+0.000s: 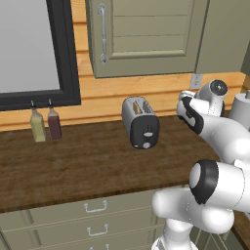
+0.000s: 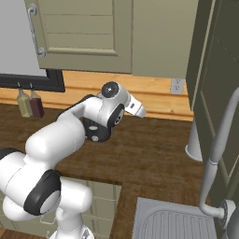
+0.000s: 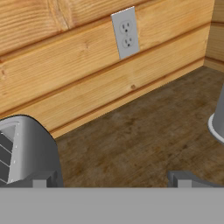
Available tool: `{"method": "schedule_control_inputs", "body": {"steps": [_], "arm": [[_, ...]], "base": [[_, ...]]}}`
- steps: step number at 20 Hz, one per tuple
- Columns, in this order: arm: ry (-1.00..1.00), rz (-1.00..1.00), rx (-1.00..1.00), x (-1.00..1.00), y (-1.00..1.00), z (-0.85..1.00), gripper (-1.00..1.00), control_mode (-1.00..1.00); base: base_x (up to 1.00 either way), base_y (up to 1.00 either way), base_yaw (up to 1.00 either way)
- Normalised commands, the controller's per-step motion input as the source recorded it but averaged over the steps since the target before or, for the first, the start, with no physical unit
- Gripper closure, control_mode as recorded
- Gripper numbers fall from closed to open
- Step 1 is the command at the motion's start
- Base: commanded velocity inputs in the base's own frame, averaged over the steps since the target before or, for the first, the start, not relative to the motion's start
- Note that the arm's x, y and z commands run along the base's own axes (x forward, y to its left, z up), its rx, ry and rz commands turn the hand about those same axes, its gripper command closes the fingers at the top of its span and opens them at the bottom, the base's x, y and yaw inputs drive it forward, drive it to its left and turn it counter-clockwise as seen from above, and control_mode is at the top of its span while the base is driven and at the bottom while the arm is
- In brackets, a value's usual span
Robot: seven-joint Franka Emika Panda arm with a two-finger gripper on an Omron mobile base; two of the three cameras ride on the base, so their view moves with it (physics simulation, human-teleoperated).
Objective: Start the toaster. Once the lever pops up, take the bread to the plate on the dining counter.
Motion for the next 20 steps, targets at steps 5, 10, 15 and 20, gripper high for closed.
{"method": "schedule_control_inputs", "body": {"steps": [5, 10, 15, 20], "arm": [[0.0, 0.0, 0.0, 0.0, 0.0, 0.0, -1.0, -1.0], [0.0, 0.0, 0.0, 0.0, 0.0, 0.0, -1.0, -1.0], [0.0, 0.0, 0.0, 0.0, 0.0, 0.0, -1.0, -1.0], [0.0, 0.0, 0.0, 0.0, 0.0, 0.0, -1.0, -1.0]], "base": [[0.0, 0.0, 0.0], [0.0, 0.0, 0.0], [0.0, 0.0, 0.0], [0.0, 0.0, 0.0]]}}
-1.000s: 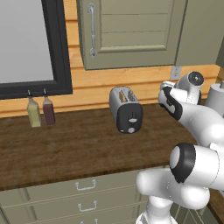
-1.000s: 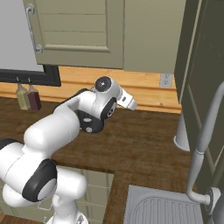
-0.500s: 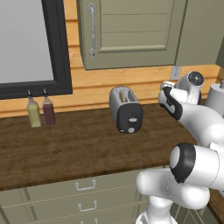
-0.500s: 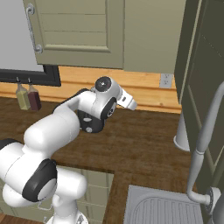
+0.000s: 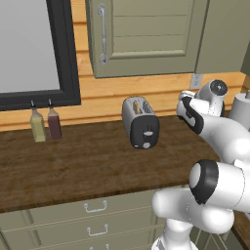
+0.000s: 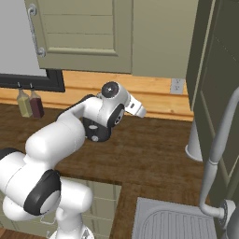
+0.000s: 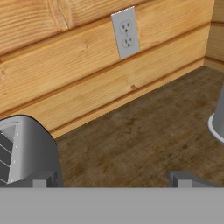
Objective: Start the toaster. Once the lever pops up, take the bread to the plate on the dining counter.
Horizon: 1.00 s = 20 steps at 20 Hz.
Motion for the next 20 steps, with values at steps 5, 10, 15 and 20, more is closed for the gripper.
{"method": "schedule_control_inputs", "body": {"steps": [5, 10, 15, 20], "arm": [[0.0, 0.0, 0.0, 0.0, 0.0, 0.0, -1.0, -1.0], [0.0, 0.0, 0.0, 0.0, 0.0, 0.0, -1.0, -1.0], [0.0, 0.0, 0.0, 0.0, 0.0, 0.0, -1.0, -1.0], [0.0, 0.0, 0.0, 0.0, 0.0, 0.0, -1.0, -1.0]], "base": [[0.0, 0.0, 0.0], [0.0, 0.0, 0.0], [0.0, 0.0, 0.0], [0.0, 0.0, 0.0]]}}
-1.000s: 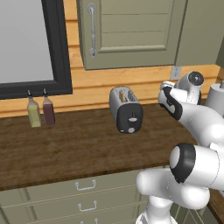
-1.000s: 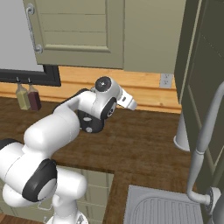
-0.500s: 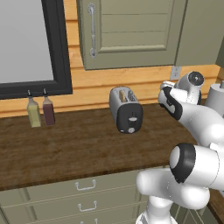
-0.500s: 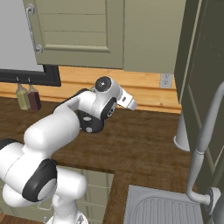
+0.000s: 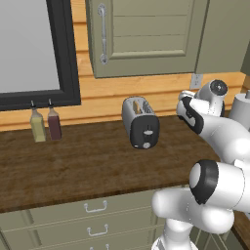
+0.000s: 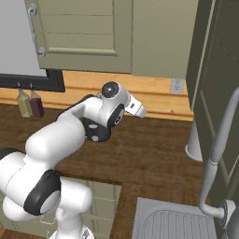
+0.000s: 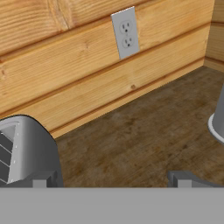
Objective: Start the toaster. Once the lever pops up, take the bread to the plate on the dining counter.
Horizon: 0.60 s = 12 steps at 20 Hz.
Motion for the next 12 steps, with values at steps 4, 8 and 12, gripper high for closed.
{"method": "schedule_control_inputs", "body": {"steps": [4, 8, 12], "arm": [[0.0, 0.0, 0.0, 0.0, 0.0, 0.0, -1.0, -1.0], [0.0, 0.0, 0.0, 0.0, 0.0, 0.0, -1.0, -1.0], [0.0, 0.0, 0.0, 0.0, 0.0, 0.0, -1.0, -1.0]], "base": [[0.0, 0.0, 0.0], [0.0, 0.0, 0.0], [0.0, 0.0, 0.0]]}}
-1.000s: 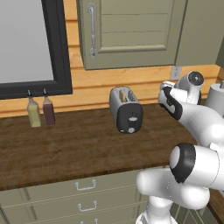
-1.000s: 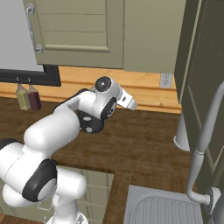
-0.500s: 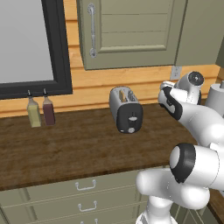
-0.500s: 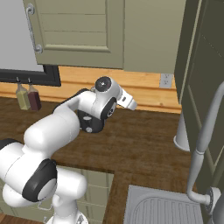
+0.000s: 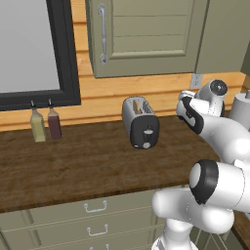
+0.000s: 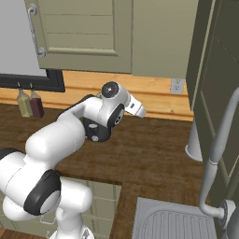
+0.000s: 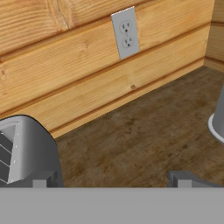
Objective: Start the toaster. Once the lever pops up, take the bread to the plate on the dining counter.
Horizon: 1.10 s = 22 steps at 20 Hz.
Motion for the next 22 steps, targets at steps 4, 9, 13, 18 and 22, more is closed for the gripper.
{"method": "schedule_control_inputs", "body": {"steps": [4, 9, 13, 18, 22], "arm": [[0.0, 0.0, 0.0, 0.0, 0.0, 0.0, -1.0, -1.0], [0.0, 0.0, 0.0, 0.0, 0.0, 0.0, -1.0, -1.0], [0.0, 0.0, 0.0, 0.0, 0.0, 0.0, -1.0, -1.0], [0.0, 0.0, 0.0, 0.0, 0.0, 0.0, -1.0, -1.0], [0.0, 0.0, 0.0, 0.0, 0.0, 0.0, -1.0, -1.0]], "base": [[0.0, 0.0, 0.0], [0.0, 0.0, 0.0], [0.0, 0.0, 0.0], [0.0, 0.0, 0.0], [0.0, 0.0, 0.0]]}}
